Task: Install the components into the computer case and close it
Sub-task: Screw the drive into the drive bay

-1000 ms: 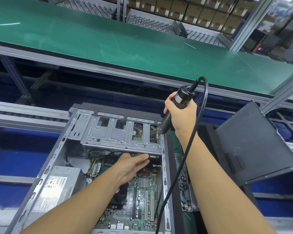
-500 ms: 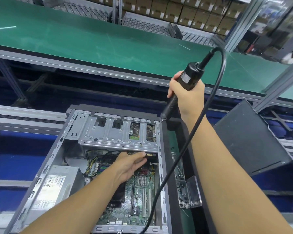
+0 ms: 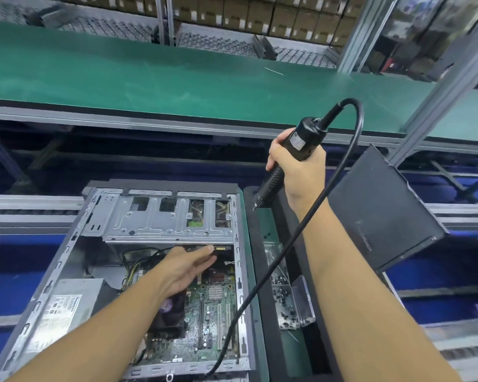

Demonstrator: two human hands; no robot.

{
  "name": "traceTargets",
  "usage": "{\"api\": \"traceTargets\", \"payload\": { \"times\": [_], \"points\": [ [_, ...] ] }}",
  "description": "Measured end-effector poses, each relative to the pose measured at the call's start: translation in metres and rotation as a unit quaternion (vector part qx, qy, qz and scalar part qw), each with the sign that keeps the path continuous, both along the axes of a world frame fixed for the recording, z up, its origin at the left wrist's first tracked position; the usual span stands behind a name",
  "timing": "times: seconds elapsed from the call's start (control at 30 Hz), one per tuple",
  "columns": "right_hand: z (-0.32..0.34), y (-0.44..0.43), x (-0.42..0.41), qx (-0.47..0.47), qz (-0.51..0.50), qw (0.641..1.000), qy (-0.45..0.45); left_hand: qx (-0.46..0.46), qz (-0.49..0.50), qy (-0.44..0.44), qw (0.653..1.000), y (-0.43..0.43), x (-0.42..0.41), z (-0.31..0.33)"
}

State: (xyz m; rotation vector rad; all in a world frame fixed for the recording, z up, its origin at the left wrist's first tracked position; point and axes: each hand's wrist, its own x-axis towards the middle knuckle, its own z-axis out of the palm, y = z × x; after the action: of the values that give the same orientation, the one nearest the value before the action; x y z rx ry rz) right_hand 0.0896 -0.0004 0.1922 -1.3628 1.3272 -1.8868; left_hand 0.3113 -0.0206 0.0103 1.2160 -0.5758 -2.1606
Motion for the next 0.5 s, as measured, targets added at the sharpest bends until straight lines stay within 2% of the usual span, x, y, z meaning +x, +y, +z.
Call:
{"api": "traceTargets", "payload": {
  "times": [0.07,0.1,0.13,0.2,0.23,0.27,0.33,0.4,0.43,0.5],
  "points": [
    [-0.001,0.004,-0.006,-0.004,0.010,1.000,-0.006,-0.017,-0.093,-0.088,0.992,0.000,0.004,0.011],
    [-0.001,0.006,-0.009,-0.008,0.017,1.000,-0.008,-0.032,-0.159,-0.163,0.973,0.000,0.007,0.018],
    [-0.002,0.008,-0.013,-0.012,0.022,1.000,-0.008,-0.054,-0.228,-0.256,0.938,-0.001,0.009,0.026],
    [-0.003,0.014,-0.020,-0.010,0.027,1.000,-0.003,-0.119,-0.340,-0.440,0.823,-0.005,0.012,0.044],
    [-0.004,0.018,-0.025,-0.005,0.028,1.000,0.001,-0.157,-0.369,-0.502,0.766,-0.007,0.011,0.055],
    [-0.005,0.023,-0.030,0.000,0.028,1.000,0.003,-0.187,-0.381,-0.543,0.725,-0.008,0.009,0.067],
    [-0.007,0.032,-0.041,0.013,0.031,0.999,0.004,-0.224,-0.388,-0.589,0.672,-0.005,-0.003,0.092],
    [-0.009,0.040,-0.053,0.023,0.040,0.999,-0.003,-0.275,-0.375,-0.610,0.642,0.000,-0.024,0.109],
    [-0.011,0.044,-0.058,0.027,0.045,0.999,-0.007,-0.309,-0.351,-0.609,0.641,0.004,-0.037,0.112],
    [-0.015,0.053,-0.071,0.031,0.053,0.998,-0.020,-0.352,-0.299,-0.592,0.660,0.012,-0.066,0.113]
  ]
}}
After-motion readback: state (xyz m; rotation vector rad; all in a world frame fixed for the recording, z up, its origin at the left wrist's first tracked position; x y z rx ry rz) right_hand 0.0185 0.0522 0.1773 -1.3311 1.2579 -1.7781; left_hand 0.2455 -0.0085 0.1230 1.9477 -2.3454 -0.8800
